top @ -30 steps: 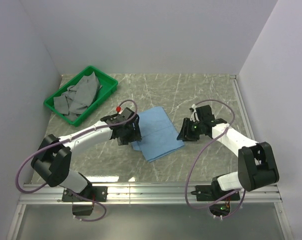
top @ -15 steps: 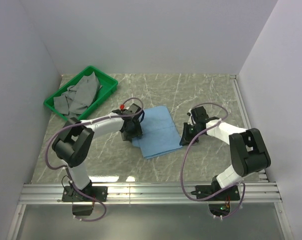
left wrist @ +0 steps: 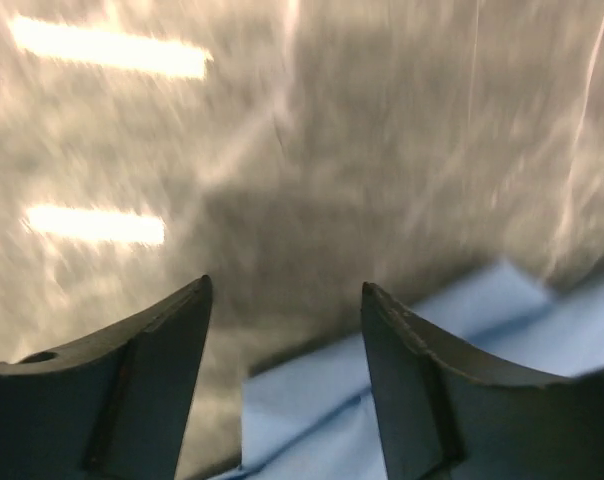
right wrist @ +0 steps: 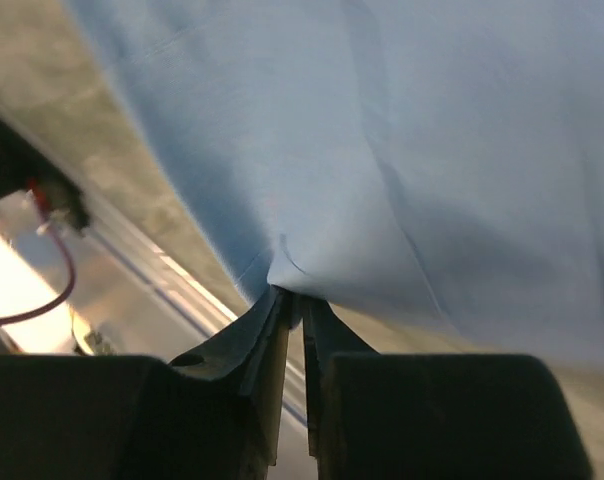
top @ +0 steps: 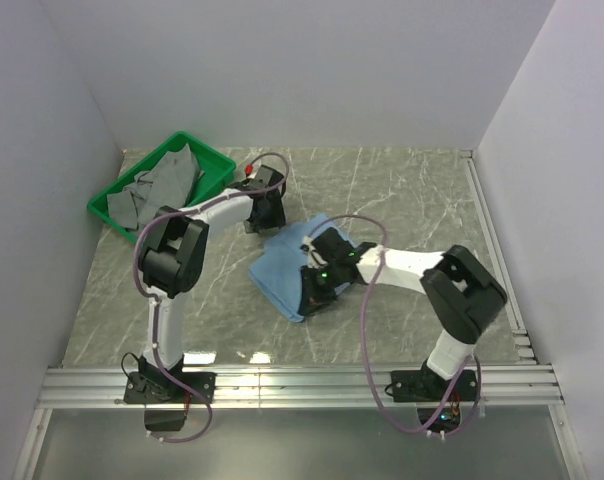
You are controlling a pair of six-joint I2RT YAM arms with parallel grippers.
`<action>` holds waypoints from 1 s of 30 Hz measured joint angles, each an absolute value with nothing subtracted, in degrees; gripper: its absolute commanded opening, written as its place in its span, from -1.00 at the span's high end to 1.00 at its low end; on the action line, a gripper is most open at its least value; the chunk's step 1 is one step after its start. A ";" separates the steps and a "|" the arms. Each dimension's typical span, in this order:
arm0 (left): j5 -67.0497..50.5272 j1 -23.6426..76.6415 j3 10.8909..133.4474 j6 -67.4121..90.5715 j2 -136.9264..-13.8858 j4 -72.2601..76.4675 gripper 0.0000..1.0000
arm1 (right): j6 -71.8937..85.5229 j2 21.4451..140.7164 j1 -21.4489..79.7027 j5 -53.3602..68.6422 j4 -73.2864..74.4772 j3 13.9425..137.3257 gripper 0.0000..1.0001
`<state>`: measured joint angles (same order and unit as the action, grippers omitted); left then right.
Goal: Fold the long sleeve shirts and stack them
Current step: Fold the shirt
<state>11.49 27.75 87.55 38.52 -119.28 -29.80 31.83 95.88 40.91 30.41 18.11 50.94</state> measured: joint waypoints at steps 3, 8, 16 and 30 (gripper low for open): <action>11.94 25.89 88.53 37.04 -119.81 -27.79 -0.43 | 32.60 98.85 44.12 31.59 17.32 56.10 0.21; 12.36 23.66 82.70 39.75 -112.53 -25.98 -0.66 | 30.00 96.29 43.13 27.46 19.25 60.45 0.00; 11.73 23.81 65.28 52.36 -84.44 -29.76 -0.73 | 23.92 84.14 30.94 18.28 25.41 60.47 -0.04; 1.06 31.59 46.39 61.21 -83.44 -25.85 -0.49 | 24.32 90.43 11.73 19.00 22.46 54.92 0.02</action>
<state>1.06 31.59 46.39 61.21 -83.44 -25.85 24.32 90.43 11.73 19.00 22.46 54.92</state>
